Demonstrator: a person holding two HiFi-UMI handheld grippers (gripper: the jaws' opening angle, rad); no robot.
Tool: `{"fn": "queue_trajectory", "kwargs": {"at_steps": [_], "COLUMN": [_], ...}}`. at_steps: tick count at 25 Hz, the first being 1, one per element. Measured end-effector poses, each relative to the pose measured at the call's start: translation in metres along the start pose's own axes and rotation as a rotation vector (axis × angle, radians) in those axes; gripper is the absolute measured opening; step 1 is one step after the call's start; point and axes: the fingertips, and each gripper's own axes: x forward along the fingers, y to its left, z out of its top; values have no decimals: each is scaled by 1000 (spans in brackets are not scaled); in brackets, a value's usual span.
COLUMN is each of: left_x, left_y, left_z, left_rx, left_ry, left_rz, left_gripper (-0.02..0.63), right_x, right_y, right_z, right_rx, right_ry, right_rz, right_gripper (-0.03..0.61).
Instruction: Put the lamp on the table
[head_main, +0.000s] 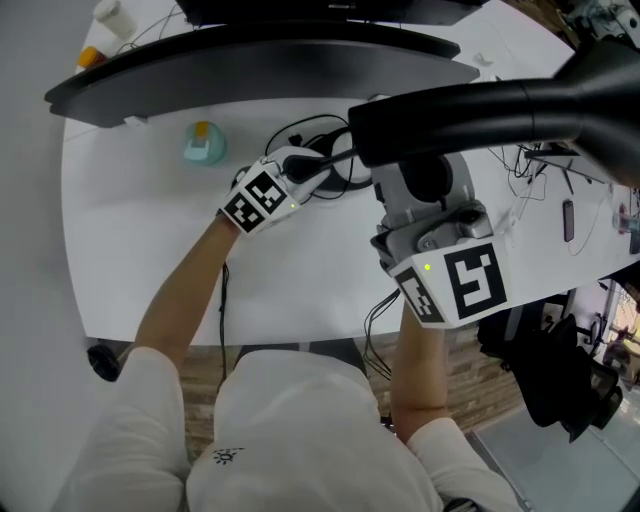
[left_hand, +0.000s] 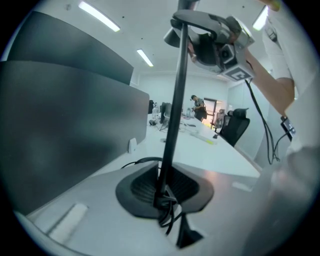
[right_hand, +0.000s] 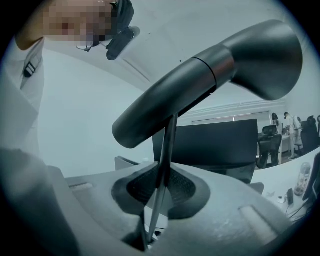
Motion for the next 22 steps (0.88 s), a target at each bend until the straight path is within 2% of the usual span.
{"fn": "queue_trajectory", "kwargs": {"at_steps": [11,22], "left_x": [3,3], "left_y": [15,19], "left_z": [-7,-13], "left_rx": [-33,-52], "left_ry": [1,2], "left_rz": [46,59], "left_gripper": [48,46], "right_x": [18,27], "right_y": [15,25], "right_z": [-4,-8], "right_rx": [-31,-44], "right_ry": [12,25], "right_rz": [26,53], "right_gripper": [43,40]}}
